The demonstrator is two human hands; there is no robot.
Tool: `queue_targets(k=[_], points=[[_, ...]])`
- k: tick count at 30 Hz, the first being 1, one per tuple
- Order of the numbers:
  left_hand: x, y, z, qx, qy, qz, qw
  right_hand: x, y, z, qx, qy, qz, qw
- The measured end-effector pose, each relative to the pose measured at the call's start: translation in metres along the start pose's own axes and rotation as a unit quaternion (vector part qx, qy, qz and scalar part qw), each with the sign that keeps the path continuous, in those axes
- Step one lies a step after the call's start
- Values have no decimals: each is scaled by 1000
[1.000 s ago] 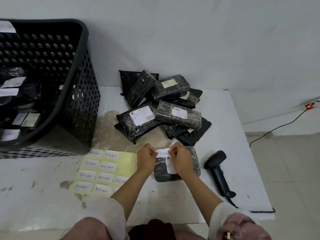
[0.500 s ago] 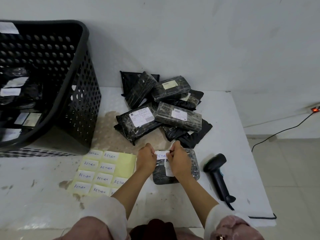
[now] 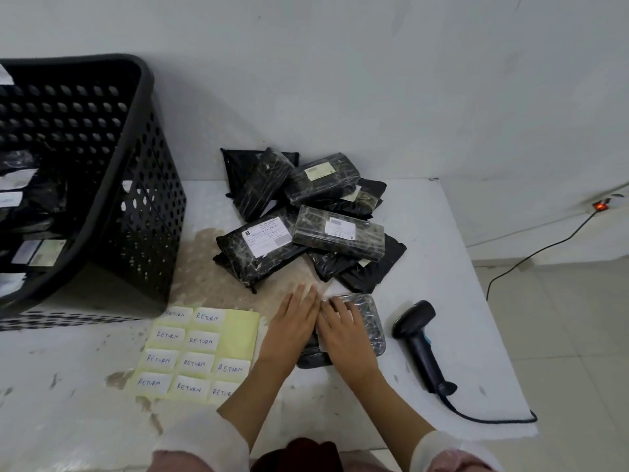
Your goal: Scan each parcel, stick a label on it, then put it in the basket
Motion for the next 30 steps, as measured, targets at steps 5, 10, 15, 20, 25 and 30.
queue_targets(k=[5, 10, 15, 20, 25, 30], points=[[-7, 3, -5, -32, -14, 31, 999, -4, 5, -12, -26, -90, -18, 995], [-6, -8, 0, 55, -21, -43, 997, -9, 8, -14, -39, -98, 17, 994], [-15, -26, -1, 130, -29, -90, 987, -8, 7, -15, -35, -58, 56, 996], [-18, -18, -2, 102, -38, -74, 991, -15, 10, -15, -43, -98, 95, 990], [-8, -27, -6, 174, 76, -221, 957, -20, 14, -14, -33, -112, 99, 988], [2, -32, -7, 205, 111, -283, 930, -21, 12, -13, -43, -109, 99, 988]])
Point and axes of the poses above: each hand's wrist, its own z-axis towards the middle knuckle, its own x-axis out of the back of the hand, y = z × x, the point moved 4 cm from there along z, towards the middle knuckle, and after that the axes turned 11 degrees about -x, right-handed, at the moved point
